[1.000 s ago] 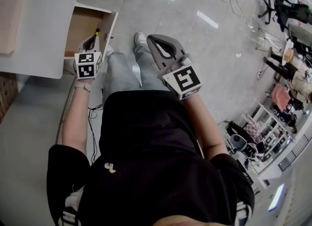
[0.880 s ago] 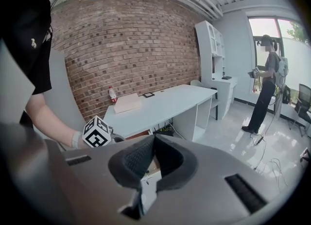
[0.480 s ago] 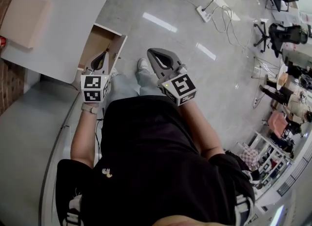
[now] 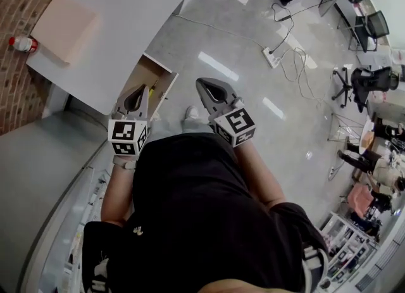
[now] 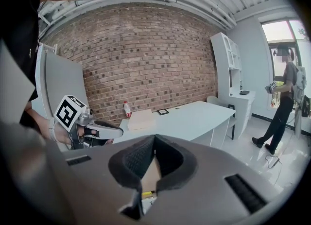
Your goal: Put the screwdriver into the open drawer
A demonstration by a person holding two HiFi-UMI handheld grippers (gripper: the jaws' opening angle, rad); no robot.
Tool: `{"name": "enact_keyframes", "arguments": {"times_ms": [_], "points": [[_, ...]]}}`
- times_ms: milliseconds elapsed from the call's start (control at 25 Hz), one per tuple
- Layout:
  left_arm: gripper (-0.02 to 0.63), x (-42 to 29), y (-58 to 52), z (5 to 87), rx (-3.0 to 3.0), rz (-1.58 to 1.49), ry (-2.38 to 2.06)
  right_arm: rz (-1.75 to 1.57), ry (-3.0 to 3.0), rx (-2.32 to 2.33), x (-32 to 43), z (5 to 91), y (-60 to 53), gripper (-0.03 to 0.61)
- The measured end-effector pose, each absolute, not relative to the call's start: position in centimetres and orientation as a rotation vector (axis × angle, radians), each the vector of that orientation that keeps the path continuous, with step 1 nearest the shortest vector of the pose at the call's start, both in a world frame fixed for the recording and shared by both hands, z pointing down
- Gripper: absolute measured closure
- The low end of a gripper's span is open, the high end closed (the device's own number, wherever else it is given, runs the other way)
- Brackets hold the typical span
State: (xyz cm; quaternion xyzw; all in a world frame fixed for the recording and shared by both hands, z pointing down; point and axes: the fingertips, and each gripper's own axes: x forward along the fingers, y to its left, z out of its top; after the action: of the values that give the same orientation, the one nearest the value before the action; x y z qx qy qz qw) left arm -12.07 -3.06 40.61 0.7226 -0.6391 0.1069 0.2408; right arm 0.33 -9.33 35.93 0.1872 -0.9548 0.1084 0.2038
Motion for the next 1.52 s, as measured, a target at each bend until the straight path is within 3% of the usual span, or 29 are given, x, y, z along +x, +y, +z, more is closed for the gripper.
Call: {"name": "enact_keyframes", "arguments": {"times_ms": [840,1520], "points": [[0.609,-15.0,2.1,27.1,1.971,0.077,-2.103,0.138,-2.892,0.237,-3.3,25.6,-7.0,0.568],[0.609,-13.3,3.8,26.5,1.944,0.105,-2.162,0.114,-2.911,0.181,-2.1,25.2,-5.4,0.568]]}}
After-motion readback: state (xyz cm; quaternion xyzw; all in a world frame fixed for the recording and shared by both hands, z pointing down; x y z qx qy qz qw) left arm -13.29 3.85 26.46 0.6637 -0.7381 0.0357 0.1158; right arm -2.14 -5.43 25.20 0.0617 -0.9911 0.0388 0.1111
